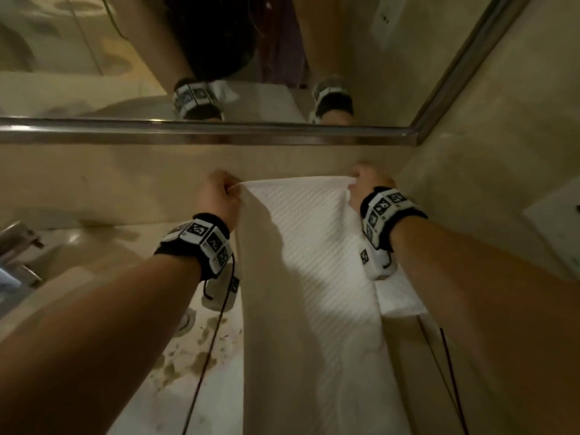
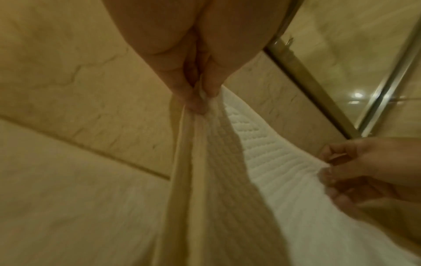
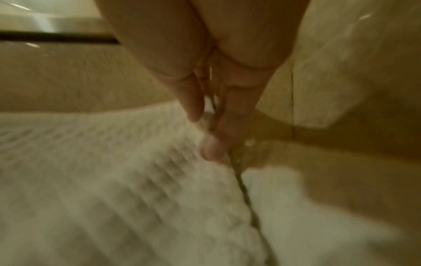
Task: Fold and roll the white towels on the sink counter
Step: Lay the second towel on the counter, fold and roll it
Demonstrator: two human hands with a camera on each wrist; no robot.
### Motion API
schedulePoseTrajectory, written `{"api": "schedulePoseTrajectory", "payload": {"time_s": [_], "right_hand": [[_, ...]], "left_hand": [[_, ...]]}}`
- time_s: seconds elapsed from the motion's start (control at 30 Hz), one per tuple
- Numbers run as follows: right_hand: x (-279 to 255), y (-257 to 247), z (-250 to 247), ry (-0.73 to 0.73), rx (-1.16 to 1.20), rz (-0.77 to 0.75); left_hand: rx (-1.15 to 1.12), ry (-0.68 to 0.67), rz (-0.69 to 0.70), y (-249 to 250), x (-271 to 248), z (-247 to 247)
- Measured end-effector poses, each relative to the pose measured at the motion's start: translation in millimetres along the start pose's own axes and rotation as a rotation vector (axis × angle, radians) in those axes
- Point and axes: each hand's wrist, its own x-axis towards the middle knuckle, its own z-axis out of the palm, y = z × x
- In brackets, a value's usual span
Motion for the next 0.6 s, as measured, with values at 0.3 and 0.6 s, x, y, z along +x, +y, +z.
{"api": "schedulePoseTrajectory", "payload": {"time_s": [0.3,0.6], "right_hand": [[-127.1,31.8,49.4,-0.187,0.119,0.006],[-168.3,44.1,98.2,-0.148,-0.155,0.196]], "left_hand": [[0.2,-0.243,-0.375,-79.5,-88.7,12.5],[-0.315,-0.592,-0.695,-99.5,-136.7,16.3]]}}
